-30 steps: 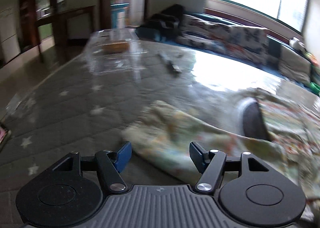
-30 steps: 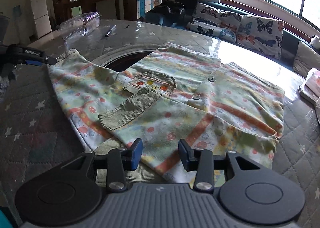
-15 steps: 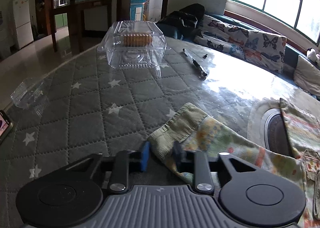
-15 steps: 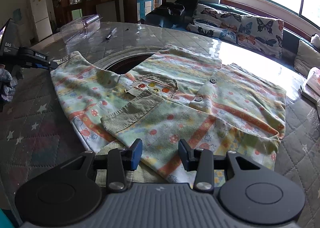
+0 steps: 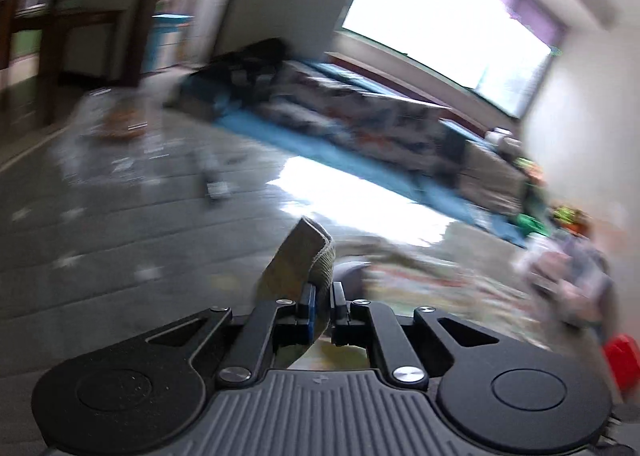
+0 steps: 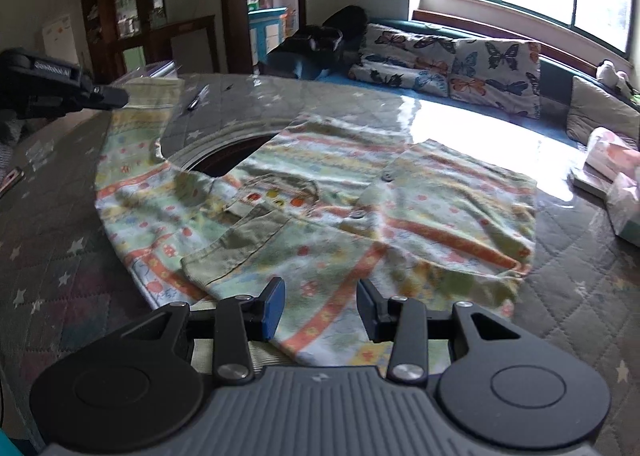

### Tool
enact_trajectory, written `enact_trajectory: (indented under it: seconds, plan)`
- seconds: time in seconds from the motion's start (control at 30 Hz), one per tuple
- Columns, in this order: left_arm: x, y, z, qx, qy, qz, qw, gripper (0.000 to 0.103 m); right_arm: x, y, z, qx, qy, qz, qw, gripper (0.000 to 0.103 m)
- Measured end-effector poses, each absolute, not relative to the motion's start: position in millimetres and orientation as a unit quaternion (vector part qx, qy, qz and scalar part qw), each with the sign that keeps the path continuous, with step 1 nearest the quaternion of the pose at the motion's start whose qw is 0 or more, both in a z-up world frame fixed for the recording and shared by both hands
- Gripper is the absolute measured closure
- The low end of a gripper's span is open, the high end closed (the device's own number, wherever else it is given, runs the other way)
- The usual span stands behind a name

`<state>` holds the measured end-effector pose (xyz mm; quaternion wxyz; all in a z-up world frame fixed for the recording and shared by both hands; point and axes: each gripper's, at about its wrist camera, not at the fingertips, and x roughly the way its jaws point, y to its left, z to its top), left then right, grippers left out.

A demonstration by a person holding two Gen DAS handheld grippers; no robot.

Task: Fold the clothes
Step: 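Grasp the other sleeve cuff with the left gripper, fold it over the body, release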

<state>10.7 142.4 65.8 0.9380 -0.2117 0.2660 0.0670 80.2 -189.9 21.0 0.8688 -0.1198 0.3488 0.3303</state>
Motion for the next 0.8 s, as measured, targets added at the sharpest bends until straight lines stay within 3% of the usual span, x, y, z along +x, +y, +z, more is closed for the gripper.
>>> enact_trajectory:
  seconds: [0.33, 0.8]
  plan:
    - [50, 22, 81, -0.177, 0.285, -0.11, 0.936, 0.096, 84, -236, 27, -0.084, 0.344, 0.282, 0.892, 0.063]
    - [66, -50, 26, -0.116, 0.372, -0.181, 0.903, 0.092, 96, -270, 28, -0.044, 0.344, 0.235, 0.908, 0.063]
